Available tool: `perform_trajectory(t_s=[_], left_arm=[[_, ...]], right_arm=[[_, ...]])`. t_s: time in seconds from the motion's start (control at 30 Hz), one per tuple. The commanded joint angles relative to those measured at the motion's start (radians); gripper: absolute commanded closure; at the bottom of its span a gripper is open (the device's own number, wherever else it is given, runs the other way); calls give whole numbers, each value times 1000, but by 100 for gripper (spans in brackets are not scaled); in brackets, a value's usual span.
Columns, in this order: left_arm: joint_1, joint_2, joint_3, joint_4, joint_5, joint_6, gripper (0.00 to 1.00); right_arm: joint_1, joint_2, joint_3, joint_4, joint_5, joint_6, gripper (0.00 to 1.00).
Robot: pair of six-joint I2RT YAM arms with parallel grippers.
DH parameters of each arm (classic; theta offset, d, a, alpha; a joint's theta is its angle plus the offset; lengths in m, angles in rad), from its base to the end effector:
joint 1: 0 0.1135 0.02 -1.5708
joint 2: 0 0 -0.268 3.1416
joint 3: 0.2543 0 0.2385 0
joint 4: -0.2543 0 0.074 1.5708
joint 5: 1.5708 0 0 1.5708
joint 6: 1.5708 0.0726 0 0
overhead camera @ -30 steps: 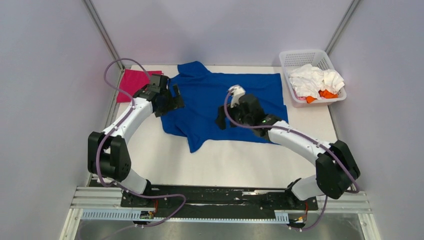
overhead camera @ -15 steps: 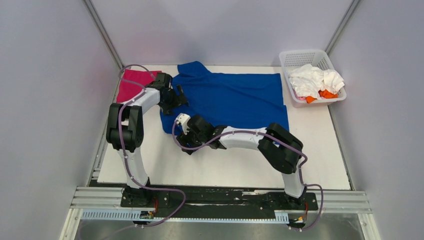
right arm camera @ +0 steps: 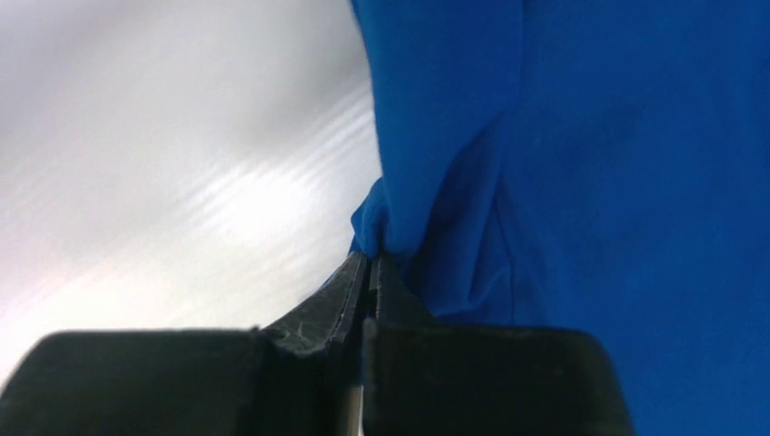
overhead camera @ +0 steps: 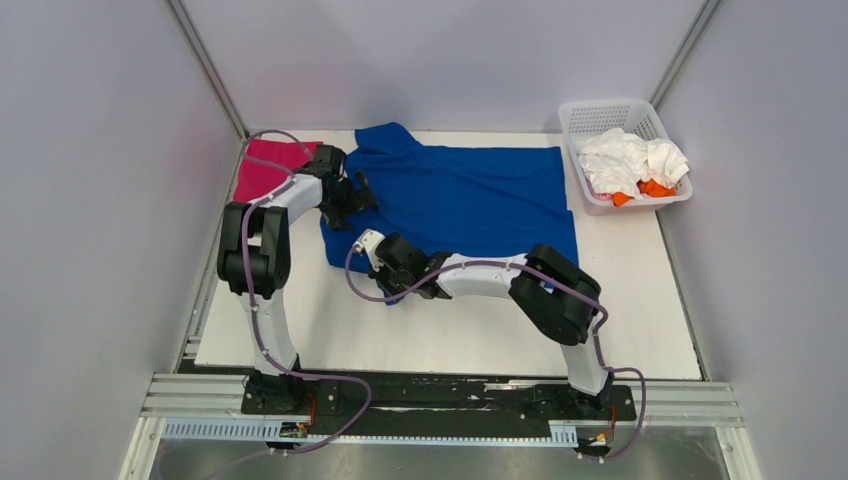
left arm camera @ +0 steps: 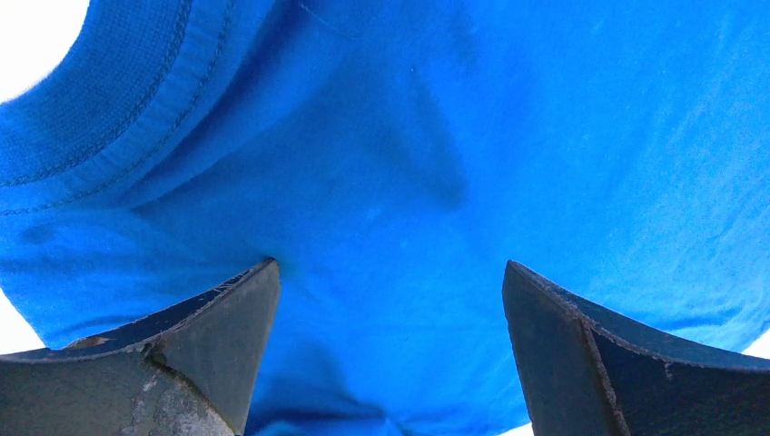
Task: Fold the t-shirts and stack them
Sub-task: Flatten out the tshirt
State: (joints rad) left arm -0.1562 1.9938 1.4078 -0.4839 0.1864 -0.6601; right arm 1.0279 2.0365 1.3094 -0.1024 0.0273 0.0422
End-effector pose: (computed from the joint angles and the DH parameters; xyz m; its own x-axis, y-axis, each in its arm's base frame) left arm 0.4180 -0.0795 0.1527 -0.8321 -0.4789 -0.2797 -0.3411 0.8395 -0.4229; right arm 0.2350 0.3857 0.1362 -0.4164 -0.6085 -0.6755 -0.8295 0.5584 0.0084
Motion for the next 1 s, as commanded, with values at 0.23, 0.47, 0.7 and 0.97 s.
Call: perform_trajectory(t_s=[0.23,0.47,0.7,0.97], left_arm=[[3,75,30,-22,-47,10,0],[4,-5,-27,-24,-46,30,0],[-3,-172,-85,-44,-63,52,0],[-112,-421,-229,-177,-241,-20,0]], right_arm=[[1,-297,-171,-156,-620,-321,93],[-1,-341,-174,-176,-526,-281,24],[-136,-543,-302,18,-323,61,0],[-485,-881,-568,4,-18,485,0]])
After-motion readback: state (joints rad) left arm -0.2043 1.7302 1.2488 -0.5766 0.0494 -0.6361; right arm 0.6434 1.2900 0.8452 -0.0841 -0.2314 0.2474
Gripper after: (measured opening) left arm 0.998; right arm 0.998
